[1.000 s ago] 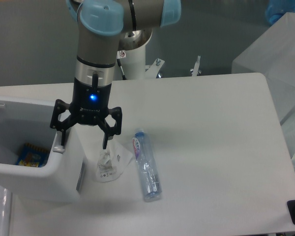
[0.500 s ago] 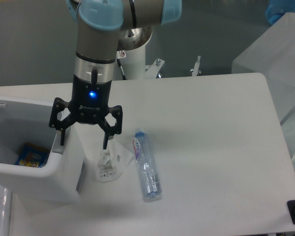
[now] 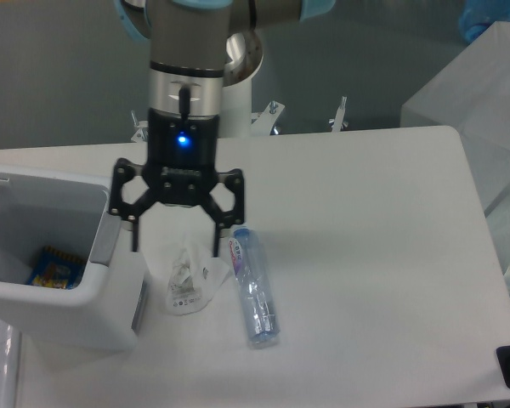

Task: Open the trash can
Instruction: 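Raise the gripper and withdraw it from the open trash can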

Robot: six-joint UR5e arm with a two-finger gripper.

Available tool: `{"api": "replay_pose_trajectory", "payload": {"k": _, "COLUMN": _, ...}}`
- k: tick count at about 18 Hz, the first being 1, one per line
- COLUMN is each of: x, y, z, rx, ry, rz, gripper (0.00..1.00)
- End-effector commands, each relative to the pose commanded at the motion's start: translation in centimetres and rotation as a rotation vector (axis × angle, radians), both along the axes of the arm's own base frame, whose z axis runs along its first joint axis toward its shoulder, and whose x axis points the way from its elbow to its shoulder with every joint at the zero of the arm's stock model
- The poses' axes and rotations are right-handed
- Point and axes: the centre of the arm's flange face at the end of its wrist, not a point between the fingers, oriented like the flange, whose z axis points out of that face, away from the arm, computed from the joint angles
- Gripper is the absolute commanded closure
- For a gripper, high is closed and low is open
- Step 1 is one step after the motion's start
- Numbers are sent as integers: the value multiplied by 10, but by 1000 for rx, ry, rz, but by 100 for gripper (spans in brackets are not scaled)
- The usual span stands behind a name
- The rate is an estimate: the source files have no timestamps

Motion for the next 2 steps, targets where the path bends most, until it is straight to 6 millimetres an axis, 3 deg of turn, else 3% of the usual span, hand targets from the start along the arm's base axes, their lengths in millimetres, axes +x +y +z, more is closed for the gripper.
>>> {"api": "replay_pose_trajectory", "payload": {"k": 2, "x": -3, "y": 1, "z": -4, "rx": -13, "ry": 7, "rz": -6, "gripper": 0}}
